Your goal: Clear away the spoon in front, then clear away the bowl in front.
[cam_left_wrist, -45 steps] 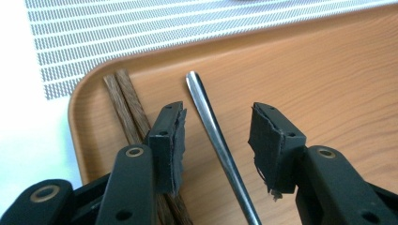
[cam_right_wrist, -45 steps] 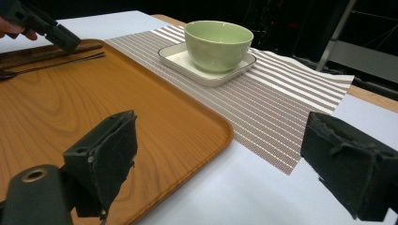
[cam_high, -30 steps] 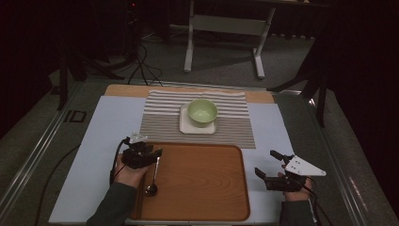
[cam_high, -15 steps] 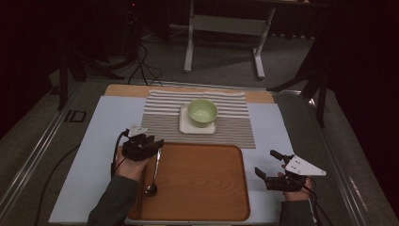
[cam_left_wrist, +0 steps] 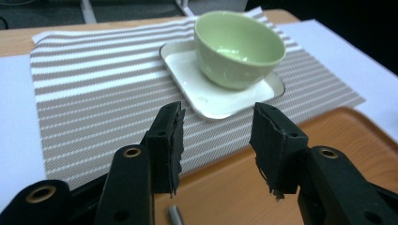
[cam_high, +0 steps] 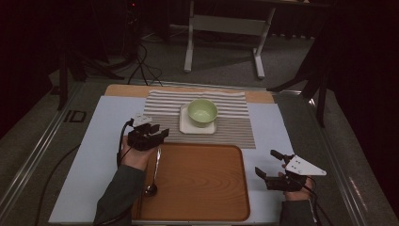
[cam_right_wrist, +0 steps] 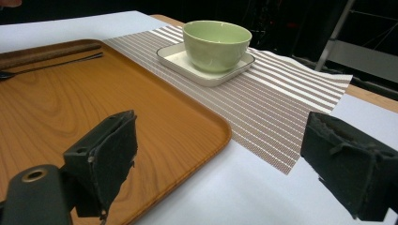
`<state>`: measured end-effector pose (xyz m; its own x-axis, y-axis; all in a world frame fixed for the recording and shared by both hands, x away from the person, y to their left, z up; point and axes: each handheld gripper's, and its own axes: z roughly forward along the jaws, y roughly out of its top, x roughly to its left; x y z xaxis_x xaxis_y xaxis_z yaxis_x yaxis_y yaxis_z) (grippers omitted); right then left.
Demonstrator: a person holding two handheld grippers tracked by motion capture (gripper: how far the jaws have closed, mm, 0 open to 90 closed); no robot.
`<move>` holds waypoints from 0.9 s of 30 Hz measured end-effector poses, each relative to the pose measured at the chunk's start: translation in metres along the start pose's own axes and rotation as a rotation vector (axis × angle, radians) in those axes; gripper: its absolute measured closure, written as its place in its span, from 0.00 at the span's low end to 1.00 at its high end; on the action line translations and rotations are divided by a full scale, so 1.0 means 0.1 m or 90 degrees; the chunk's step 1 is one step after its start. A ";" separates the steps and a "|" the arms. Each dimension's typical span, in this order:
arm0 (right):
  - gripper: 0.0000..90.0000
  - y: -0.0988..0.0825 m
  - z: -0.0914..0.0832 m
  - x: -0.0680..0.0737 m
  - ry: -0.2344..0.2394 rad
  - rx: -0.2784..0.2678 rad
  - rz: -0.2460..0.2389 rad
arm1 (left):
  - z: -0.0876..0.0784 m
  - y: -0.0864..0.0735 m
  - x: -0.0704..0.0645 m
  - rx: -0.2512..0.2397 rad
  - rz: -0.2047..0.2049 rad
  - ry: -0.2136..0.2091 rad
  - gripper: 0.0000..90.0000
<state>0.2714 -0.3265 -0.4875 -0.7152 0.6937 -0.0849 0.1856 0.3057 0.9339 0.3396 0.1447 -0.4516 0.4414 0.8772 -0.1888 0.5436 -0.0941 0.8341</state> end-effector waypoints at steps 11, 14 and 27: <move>0.12 0.00 -0.01 0.00 -0.001 0.002 -0.001 | 0.09 0.17 -0.02 -0.029 -0.009 -0.005 0.61; 0.12 0.00 -0.01 0.00 -0.001 0.001 -0.001 | 0.14 0.21 -0.01 -0.032 -0.010 -0.003 0.61; 0.12 0.00 -0.01 -0.01 -0.001 -0.003 -0.001 | 0.29 0.35 0.00 -0.051 -0.008 0.000 0.59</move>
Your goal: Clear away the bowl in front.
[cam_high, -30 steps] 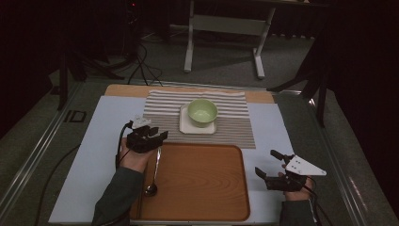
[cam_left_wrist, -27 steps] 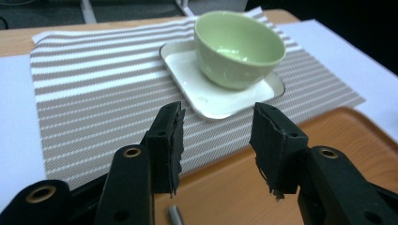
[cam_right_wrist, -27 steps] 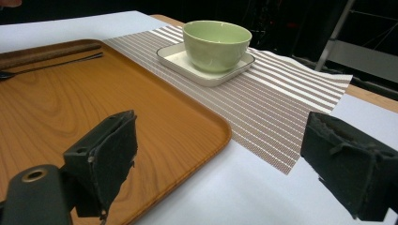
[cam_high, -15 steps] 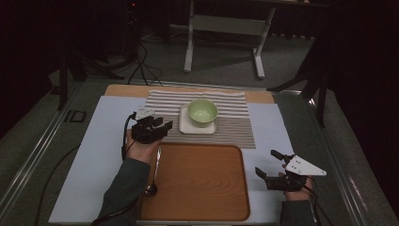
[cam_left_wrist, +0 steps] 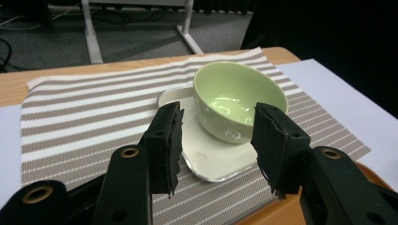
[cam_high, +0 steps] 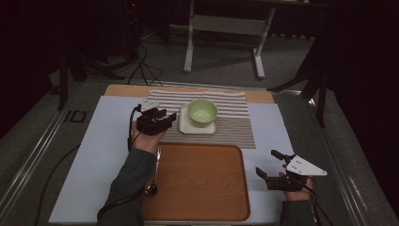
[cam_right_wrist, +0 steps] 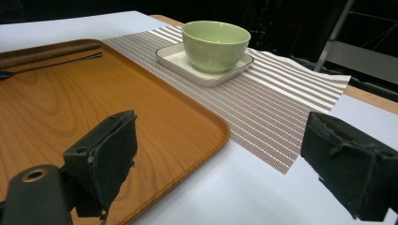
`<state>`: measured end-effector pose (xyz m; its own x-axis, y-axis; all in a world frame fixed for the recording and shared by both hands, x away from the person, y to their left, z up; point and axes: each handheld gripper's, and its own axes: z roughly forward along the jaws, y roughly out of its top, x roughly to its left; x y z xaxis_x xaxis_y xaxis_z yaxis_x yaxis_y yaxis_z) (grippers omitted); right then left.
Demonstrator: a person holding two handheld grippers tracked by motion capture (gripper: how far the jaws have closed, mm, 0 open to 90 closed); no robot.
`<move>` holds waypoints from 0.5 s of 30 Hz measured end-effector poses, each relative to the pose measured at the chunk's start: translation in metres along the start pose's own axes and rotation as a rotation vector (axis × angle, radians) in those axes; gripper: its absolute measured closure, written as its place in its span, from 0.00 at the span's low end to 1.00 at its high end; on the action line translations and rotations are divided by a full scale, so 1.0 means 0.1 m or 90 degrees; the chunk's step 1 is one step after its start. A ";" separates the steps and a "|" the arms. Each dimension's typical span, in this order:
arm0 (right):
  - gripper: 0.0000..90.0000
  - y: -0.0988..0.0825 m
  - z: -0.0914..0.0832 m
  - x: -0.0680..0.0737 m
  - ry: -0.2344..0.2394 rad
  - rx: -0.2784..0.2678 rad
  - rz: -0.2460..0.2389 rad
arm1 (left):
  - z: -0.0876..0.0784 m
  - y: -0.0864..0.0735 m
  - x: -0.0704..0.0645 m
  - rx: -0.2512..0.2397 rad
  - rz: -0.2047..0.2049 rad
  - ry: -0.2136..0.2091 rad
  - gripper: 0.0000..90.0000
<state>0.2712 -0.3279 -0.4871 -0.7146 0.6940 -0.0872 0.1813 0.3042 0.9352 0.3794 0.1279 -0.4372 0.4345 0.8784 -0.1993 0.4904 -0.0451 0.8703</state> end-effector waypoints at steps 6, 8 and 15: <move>0.12 0.00 -0.01 0.00 -0.001 -0.001 0.001 | 0.07 0.09 -0.02 0.000 0.010 0.002 0.59; 0.12 0.00 -0.01 0.00 0.000 -0.001 0.000 | 0.10 0.11 -0.03 0.004 0.017 0.002 0.59; 0.12 0.00 0.00 -0.01 0.000 0.000 0.000 | 0.23 0.13 -0.03 0.018 0.020 -0.005 0.58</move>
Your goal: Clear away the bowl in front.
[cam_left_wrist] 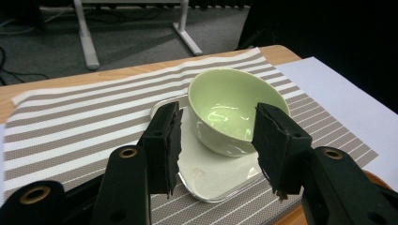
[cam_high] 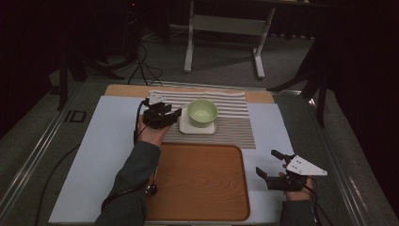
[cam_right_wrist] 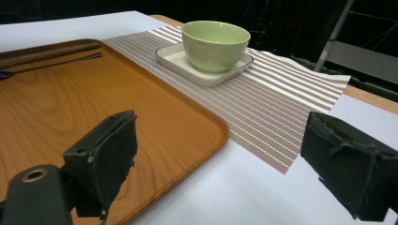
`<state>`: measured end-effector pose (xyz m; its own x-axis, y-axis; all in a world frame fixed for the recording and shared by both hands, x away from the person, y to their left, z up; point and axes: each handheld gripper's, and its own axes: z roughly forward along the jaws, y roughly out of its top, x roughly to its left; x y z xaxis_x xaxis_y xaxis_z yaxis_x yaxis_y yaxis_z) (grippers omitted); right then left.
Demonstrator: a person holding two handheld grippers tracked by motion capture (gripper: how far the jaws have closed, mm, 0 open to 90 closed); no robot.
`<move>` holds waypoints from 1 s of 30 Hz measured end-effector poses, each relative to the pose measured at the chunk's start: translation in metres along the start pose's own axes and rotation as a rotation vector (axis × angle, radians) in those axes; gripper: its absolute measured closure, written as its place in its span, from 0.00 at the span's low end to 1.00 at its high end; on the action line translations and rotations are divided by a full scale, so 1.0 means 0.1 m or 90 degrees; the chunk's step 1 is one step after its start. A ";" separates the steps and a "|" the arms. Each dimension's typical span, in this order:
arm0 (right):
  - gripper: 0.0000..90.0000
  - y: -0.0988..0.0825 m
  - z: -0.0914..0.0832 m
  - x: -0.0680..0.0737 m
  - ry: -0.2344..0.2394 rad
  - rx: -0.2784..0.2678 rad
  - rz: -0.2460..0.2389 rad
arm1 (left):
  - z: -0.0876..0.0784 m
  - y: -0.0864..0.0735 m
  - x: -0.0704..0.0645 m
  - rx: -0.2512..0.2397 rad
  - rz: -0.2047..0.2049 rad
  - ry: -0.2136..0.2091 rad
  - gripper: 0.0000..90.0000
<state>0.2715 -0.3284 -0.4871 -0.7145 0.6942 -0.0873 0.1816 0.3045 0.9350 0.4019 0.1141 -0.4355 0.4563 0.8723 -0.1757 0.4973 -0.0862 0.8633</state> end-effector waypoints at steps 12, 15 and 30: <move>0.12 0.00 0.00 -0.01 0.000 0.000 0.001 | 0.18 0.05 0.02 0.014 -0.005 -0.002 0.58; 0.12 0.00 -0.01 -0.01 0.000 -0.001 0.002 | 0.23 0.07 0.00 0.017 -0.004 -0.001 0.58; 0.12 0.00 -0.01 -0.02 0.001 -0.005 0.003 | 0.57 0.12 -0.07 0.048 -0.003 0.001 0.58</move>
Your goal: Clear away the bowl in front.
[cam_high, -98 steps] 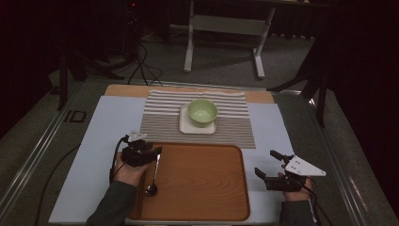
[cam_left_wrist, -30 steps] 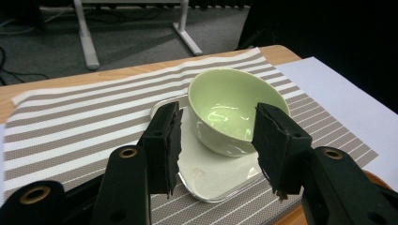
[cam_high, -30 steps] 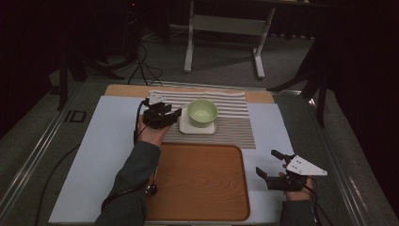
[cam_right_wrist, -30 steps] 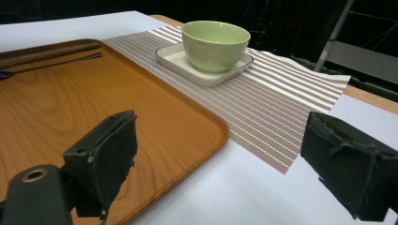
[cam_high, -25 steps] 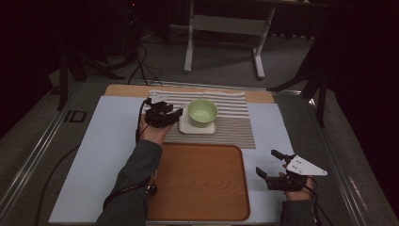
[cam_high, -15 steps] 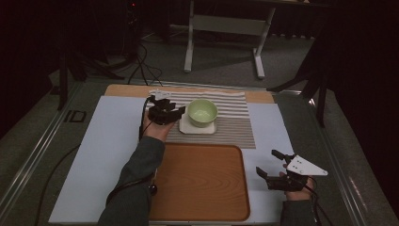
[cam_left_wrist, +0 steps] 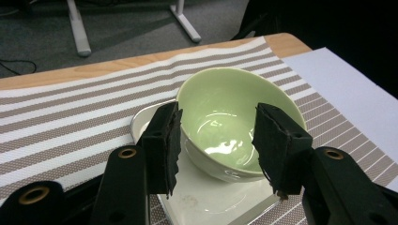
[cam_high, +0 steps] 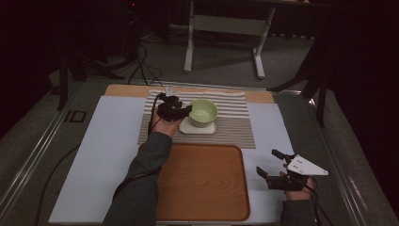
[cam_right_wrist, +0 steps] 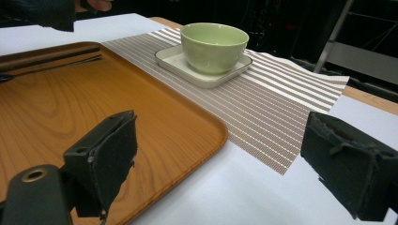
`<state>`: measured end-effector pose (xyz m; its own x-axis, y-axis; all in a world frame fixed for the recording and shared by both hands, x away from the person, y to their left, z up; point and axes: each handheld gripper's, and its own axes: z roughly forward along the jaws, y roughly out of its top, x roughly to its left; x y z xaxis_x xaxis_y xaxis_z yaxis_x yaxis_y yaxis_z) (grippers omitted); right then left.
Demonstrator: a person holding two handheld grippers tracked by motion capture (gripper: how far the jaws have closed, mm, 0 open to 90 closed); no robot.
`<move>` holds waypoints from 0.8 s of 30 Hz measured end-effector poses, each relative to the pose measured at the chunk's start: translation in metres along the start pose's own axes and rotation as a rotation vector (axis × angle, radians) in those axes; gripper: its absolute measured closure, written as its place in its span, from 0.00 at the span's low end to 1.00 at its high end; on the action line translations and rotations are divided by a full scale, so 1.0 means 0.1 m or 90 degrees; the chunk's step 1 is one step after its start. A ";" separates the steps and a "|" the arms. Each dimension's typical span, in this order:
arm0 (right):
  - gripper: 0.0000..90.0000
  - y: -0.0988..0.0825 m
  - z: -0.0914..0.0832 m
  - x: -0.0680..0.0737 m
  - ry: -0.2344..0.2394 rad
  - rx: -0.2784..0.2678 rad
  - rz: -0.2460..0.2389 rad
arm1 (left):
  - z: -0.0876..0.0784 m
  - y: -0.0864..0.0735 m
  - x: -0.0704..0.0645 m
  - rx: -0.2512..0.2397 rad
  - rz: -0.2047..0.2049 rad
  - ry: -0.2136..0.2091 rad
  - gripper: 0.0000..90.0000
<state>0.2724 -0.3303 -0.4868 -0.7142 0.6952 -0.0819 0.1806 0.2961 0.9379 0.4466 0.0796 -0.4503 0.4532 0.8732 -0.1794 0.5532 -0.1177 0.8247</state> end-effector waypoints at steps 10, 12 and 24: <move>0.12 0.00 -0.01 -0.01 -0.001 -0.002 0.001 | 0.24 -0.01 -0.05 0.026 -0.001 0.000 0.58; 0.12 0.00 -0.01 -0.01 -0.001 -0.003 0.004 | 0.30 -0.02 -0.06 0.035 -0.001 0.003 0.58; 0.12 0.00 -0.02 -0.02 0.000 -0.007 0.006 | 0.52 -0.06 0.00 0.069 -0.012 0.034 0.58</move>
<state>0.2726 -0.3335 -0.4863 -0.7125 0.6979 -0.0731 0.1799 0.2824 0.9423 0.4795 0.0555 -0.4834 0.4063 0.8991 -0.1631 0.6344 -0.1491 0.7585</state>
